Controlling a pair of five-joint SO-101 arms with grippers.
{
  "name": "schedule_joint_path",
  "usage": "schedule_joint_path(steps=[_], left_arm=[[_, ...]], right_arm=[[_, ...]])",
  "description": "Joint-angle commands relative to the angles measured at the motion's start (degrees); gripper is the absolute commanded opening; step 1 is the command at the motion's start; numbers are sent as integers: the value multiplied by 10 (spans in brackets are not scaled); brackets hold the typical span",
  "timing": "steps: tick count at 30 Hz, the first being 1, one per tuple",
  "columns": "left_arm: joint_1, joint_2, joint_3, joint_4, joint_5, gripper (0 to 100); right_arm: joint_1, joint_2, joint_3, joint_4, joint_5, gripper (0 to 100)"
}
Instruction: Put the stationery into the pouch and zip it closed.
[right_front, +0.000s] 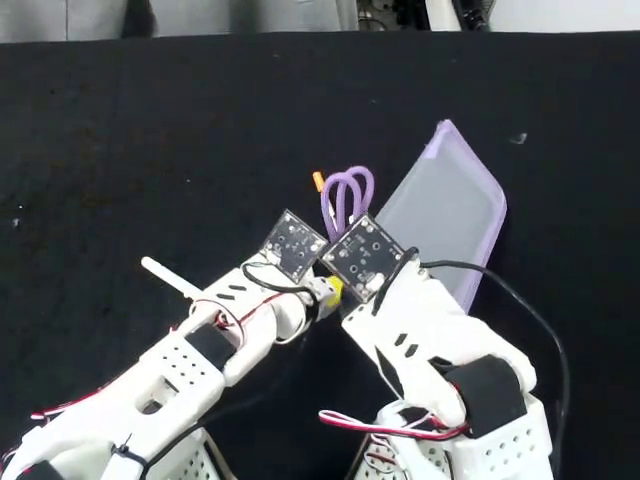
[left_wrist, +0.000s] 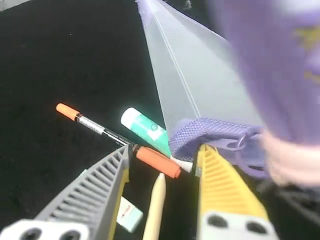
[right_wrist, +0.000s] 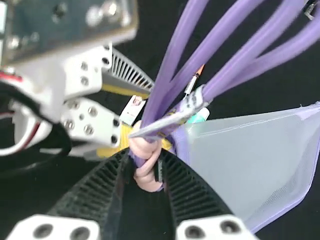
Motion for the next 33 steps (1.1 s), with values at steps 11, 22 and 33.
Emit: schedule_joint_path(steps=[11,22,33], left_arm=[[18,2,-20,-47,-5,213],[18,138,-101,-47,-4,212],[42,222,-189,-47,-8,40]], right_arm=[[-2,-14,-48,18,21,11],[-3,-13,-78,39,21,11],[-3,-13,-77,39,21,11]])
